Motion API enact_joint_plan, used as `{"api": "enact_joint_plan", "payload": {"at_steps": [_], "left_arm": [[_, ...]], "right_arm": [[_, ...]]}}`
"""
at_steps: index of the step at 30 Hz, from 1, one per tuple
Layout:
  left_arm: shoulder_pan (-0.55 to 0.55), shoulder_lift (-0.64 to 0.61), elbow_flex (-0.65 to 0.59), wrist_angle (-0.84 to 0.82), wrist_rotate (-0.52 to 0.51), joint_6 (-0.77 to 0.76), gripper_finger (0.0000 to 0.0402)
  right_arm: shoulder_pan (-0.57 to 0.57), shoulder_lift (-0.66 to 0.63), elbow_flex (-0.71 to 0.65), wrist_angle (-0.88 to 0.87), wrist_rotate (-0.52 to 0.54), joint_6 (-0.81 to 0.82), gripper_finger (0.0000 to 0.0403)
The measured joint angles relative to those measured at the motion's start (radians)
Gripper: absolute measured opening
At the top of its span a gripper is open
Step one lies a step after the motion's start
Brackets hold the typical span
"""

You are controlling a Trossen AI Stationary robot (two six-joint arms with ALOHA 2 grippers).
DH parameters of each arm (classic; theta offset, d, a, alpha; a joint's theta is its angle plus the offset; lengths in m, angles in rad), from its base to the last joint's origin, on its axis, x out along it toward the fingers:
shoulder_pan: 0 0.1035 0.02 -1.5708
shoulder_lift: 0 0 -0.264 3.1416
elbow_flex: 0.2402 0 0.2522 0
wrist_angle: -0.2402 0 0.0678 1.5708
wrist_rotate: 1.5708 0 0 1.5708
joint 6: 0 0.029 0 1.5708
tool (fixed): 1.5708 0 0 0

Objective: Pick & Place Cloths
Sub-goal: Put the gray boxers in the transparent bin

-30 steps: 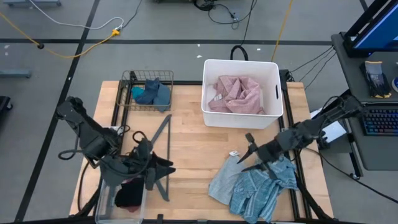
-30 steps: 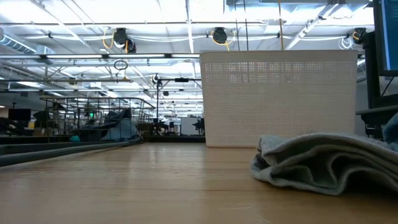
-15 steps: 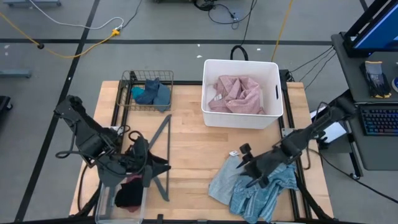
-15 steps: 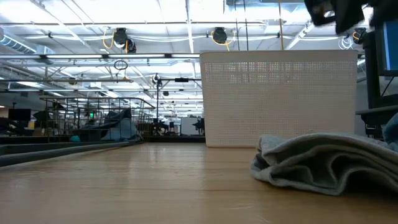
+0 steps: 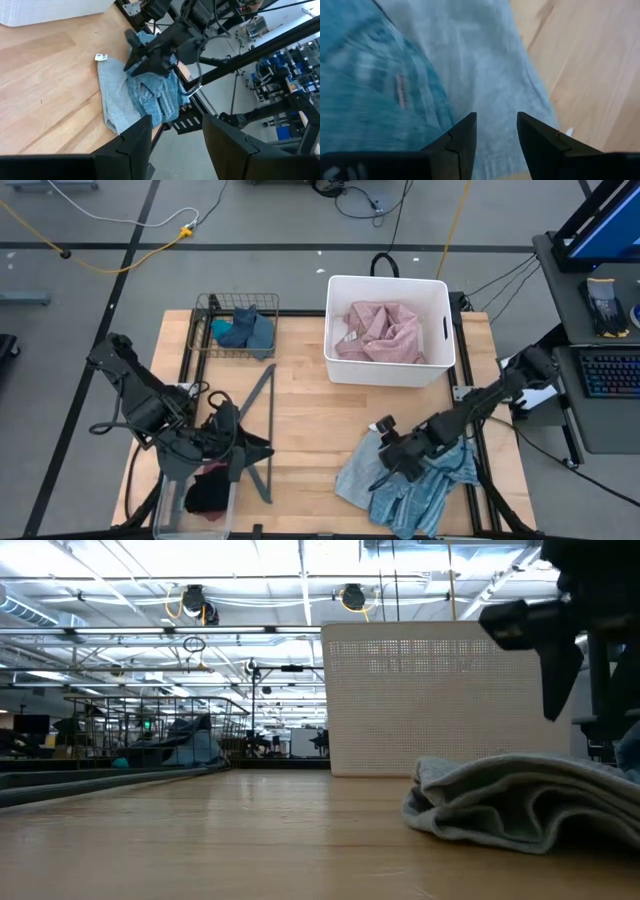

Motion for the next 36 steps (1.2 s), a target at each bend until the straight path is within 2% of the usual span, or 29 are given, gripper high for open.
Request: {"api": "enact_joint_plan", "payload": {"at_steps": [5, 13, 16, 20, 31, 36], "left_arm": [[0.0, 0.0, 0.0, 0.001, 0.002, -0.004, 0.0177], [0.0, 0.0, 0.0, 0.001, 0.006, -0.004, 0.0177], [0.0, 0.0, 0.0, 0.001, 0.007, -0.001, 0.0177], [0.0, 0.0, 0.0, 0.001, 0.007, 0.003, 0.0177], [0.0, 0.0, 0.0, 0.0, 0.007, 0.008, 0.0177], [0.0, 0.0, 0.0, 0.0, 0.007, 0.009, 0.0177]], "right_arm": [[-0.024, 0.052, 0.0, -0.005, 0.0, -0.003, 0.0146], [-0.05, 0.073, 0.0, 0.009, 0.01, -0.004, 0.0217], [-0.05, 0.072, 0.0, 0.019, 0.058, -0.006, 0.024], [-0.069, 0.075, 0.0, 0.038, 0.034, 0.007, 0.0263], [-0.139, 0.075, -0.099, 0.122, -0.048, 0.067, 0.0271], [-0.14, 0.07, -0.155, 0.132, -0.053, 0.098, 0.027]]}}
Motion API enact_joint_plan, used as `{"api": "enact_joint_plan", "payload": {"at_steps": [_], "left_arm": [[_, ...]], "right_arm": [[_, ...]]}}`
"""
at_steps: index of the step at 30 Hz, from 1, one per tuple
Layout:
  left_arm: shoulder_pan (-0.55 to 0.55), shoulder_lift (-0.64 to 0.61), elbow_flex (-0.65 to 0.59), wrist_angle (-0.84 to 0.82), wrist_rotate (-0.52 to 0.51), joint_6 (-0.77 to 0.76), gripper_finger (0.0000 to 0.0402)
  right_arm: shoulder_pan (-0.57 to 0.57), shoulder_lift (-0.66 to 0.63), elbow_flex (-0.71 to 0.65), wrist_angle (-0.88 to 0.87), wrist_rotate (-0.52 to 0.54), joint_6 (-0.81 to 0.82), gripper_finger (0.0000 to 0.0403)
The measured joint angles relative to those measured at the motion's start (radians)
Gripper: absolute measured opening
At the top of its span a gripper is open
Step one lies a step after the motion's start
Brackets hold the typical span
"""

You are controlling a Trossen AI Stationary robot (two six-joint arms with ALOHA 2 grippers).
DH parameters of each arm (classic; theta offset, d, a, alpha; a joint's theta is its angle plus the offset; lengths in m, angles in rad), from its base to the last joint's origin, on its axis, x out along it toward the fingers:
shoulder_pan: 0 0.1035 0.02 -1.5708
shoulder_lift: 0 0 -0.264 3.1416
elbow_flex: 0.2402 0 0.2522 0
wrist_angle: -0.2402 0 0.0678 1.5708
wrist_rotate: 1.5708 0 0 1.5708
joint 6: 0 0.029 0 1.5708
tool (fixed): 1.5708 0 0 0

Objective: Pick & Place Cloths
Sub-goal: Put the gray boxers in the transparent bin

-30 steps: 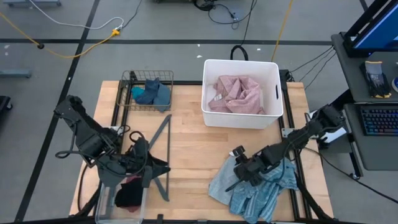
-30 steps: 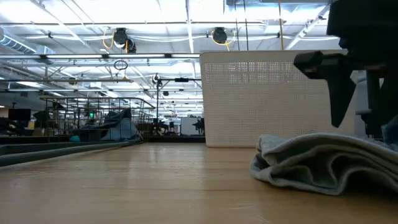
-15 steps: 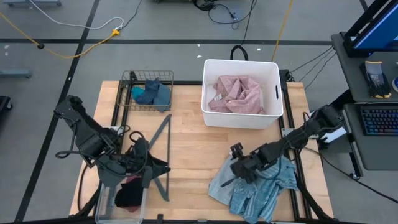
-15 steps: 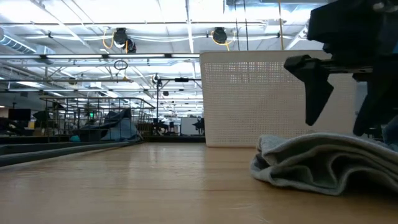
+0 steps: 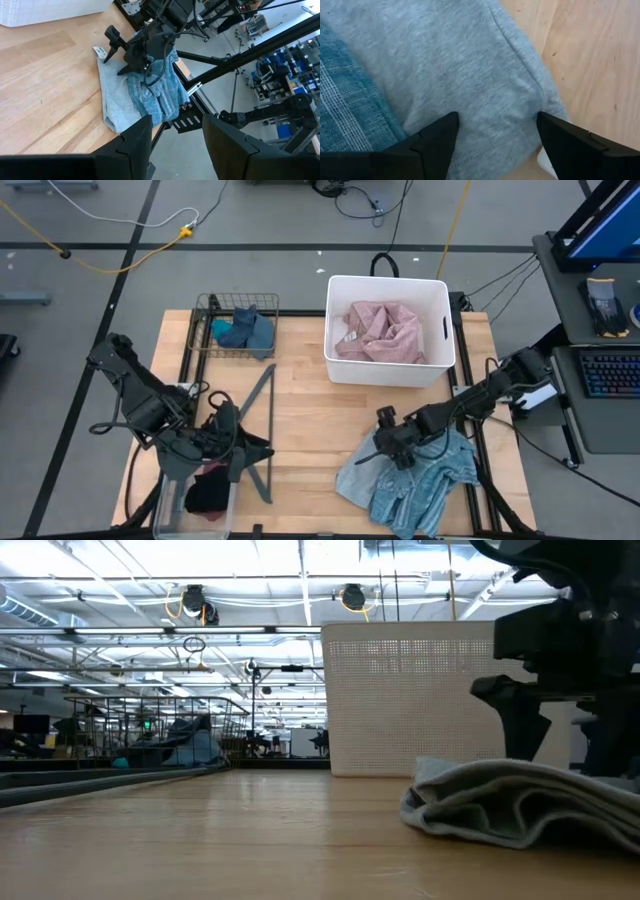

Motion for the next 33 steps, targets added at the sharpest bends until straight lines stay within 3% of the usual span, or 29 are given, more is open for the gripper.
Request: {"api": "enact_joint_plan", "payload": {"at_steps": [8, 25, 33], "left_arm": [[0.0, 0.0, 0.0, 0.0, 0.0, 0.0, 0.0177], [0.0, 0.0, 0.0, 0.001, 0.0, 0.034, 0.0177], [0.002, 0.0, 0.0, 0.0, 0.0, 0.068, 0.0177]], "right_arm": [[0.019, 0.001, -0.022, 0.019, 0.0, 0.019, 0.023], [0.02, -0.016, -0.027, 0.142, -0.004, 0.122, 0.0021], [0.02, -0.154, 0.06, 0.155, 0.03, 0.124, 0.0019]]}}
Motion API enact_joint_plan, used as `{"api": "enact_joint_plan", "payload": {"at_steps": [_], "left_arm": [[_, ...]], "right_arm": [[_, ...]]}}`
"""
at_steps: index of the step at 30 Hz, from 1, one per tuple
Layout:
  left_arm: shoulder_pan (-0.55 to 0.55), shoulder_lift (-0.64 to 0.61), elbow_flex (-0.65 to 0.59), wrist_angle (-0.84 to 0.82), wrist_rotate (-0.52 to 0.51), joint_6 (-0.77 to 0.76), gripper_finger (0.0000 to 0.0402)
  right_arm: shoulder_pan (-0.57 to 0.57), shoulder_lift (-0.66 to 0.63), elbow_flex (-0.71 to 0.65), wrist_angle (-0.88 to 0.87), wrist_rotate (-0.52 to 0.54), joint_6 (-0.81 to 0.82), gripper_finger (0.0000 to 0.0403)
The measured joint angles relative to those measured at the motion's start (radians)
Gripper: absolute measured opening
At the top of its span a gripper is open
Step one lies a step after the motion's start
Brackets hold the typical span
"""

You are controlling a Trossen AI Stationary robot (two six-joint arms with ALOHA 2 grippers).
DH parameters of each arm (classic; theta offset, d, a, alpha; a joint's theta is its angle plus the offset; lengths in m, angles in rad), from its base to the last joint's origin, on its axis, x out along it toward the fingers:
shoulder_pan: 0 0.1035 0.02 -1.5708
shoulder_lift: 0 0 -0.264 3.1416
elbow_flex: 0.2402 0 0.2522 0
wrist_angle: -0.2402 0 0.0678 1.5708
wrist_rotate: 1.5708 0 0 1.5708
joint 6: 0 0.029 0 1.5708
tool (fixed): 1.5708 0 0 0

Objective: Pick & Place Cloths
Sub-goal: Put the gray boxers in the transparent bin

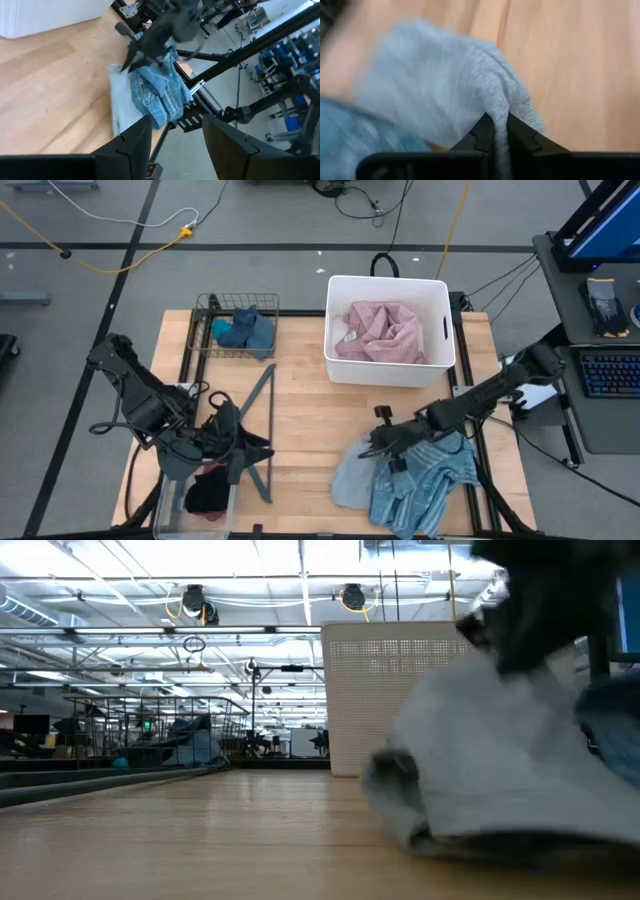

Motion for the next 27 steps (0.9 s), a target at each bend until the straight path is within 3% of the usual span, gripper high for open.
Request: {"api": "enact_joint_plan", "payload": {"at_steps": [12, 19, 27], "left_arm": [[0.0, 0.0, 0.0, 0.006, -0.007, 0.076, 0.0177], [0.023, 0.0, 0.0, 0.04, -0.009, 0.08, 0.0177], [0.074, 0.01, -0.001, 0.202, 0.004, 0.139, 0.0177]], "right_arm": [[0.012, -0.145, 0.232, 0.074, 0.1, -0.228, 0.0016], [0.054, -0.137, 0.368, 0.099, 0.184, -0.544, 0.0016], [0.086, -0.136, 0.384, 0.266, 0.214, -0.904, 0.0016]]}}
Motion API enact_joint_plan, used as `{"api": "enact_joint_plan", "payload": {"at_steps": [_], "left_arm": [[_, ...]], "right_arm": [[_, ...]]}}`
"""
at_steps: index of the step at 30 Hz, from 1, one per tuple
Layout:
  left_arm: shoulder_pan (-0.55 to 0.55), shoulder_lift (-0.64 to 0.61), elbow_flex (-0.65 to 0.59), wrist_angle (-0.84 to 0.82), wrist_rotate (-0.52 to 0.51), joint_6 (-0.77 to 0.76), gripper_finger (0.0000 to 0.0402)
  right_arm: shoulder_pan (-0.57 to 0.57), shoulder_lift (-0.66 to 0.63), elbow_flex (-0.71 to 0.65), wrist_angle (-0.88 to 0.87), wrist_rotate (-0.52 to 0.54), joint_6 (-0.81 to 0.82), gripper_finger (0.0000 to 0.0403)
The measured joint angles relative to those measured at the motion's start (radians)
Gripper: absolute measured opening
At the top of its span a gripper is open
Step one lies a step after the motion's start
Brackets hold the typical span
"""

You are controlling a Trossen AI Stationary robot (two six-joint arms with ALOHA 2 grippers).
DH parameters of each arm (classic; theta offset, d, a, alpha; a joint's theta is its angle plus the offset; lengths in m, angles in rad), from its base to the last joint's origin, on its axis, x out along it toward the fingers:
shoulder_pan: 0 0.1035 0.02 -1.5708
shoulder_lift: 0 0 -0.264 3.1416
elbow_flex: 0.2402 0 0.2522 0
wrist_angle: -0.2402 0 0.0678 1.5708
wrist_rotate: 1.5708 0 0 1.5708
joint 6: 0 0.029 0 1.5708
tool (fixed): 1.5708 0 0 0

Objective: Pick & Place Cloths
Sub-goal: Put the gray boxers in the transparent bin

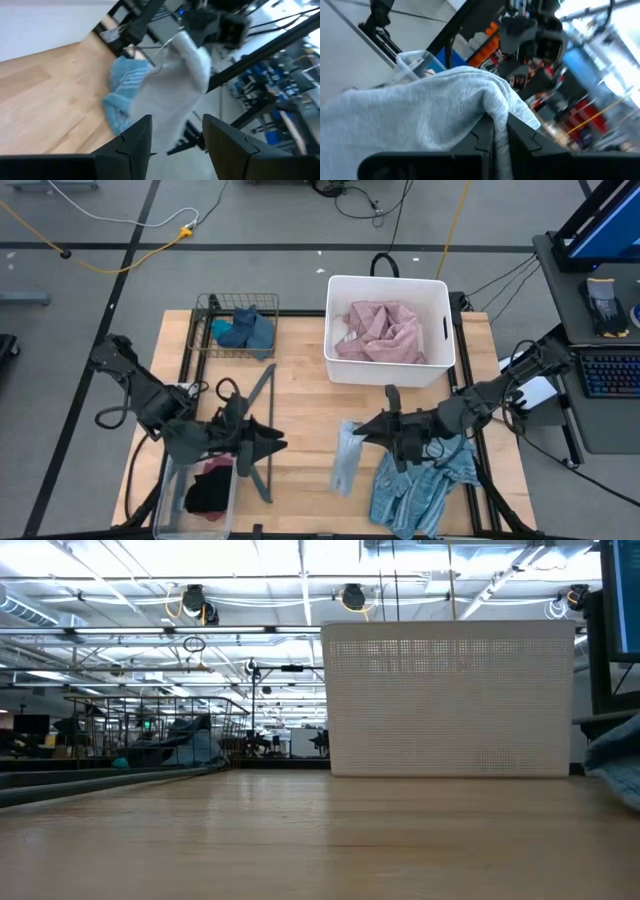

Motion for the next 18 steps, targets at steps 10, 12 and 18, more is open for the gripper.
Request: {"api": "enact_joint_plan", "payload": {"at_steps": [10, 12, 18], "left_arm": [[0.09, 0.073, 0.001, 0.158, 0.081, 0.075, 0.018], [0.109, 0.095, -0.001, 0.15, 0.115, 0.077, 0.019], [0.168, 0.154, -0.001, 0.177, 0.207, 0.072, 0.0252]], "right_arm": [[0.0, 0.043, 0.0, 0.045, 0.076, -0.233, 0.0016], [0.0, 0.063, 0.0, 0.042, 0.075, -0.253, 0.0016], [0.0, 0.107, 0.0, 0.038, 0.075, -0.263, 0.0016]]}}
